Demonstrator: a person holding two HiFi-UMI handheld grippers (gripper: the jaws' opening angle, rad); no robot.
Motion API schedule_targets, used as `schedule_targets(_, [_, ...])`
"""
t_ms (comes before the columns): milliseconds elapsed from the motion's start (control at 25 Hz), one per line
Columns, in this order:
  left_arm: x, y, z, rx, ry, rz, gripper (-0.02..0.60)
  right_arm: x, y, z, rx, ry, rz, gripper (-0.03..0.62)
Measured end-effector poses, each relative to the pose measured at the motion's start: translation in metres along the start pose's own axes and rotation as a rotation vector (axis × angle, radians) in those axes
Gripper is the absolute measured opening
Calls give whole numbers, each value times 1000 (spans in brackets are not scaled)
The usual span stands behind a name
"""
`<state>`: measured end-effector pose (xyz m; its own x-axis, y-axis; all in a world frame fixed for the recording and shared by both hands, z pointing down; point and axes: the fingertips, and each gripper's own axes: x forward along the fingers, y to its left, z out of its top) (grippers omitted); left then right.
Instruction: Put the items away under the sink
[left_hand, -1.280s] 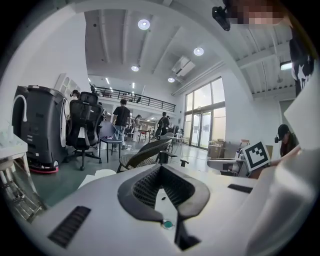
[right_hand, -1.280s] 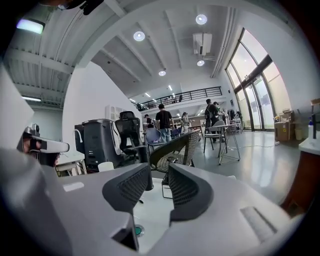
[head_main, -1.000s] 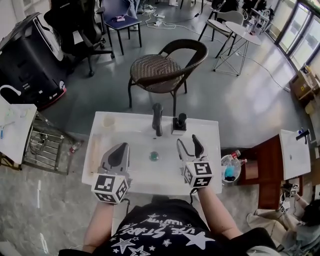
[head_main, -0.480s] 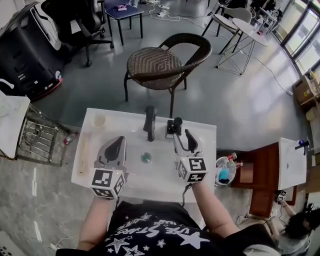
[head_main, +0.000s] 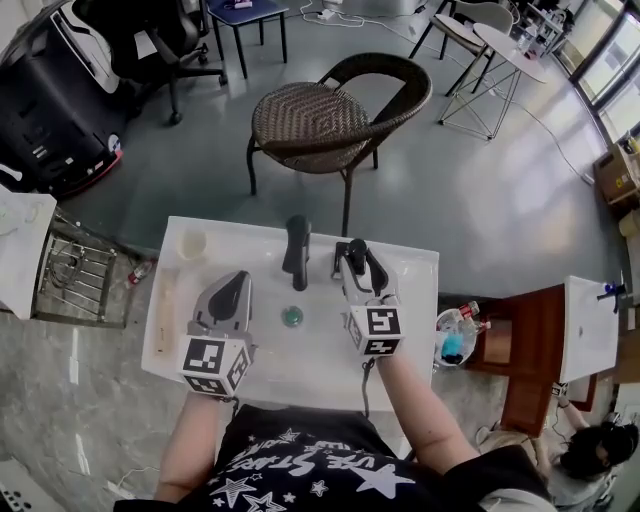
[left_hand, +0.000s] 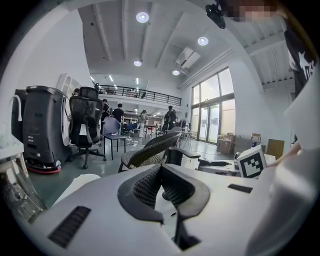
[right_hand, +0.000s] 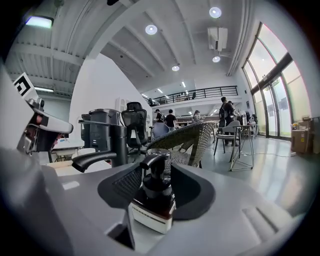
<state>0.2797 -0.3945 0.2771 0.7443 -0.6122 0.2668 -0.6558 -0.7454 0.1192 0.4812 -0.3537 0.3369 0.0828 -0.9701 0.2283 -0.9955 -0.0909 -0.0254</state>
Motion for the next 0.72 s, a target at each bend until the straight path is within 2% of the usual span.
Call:
schedule_targets(240, [2,0,-3,-1,9,6,9,10,-3,-1,-8,-13,-19,172])
schedule_targets(720, [-5,4,-7,2,18,37,9,18,-2,1,-33,-52,-24,101])
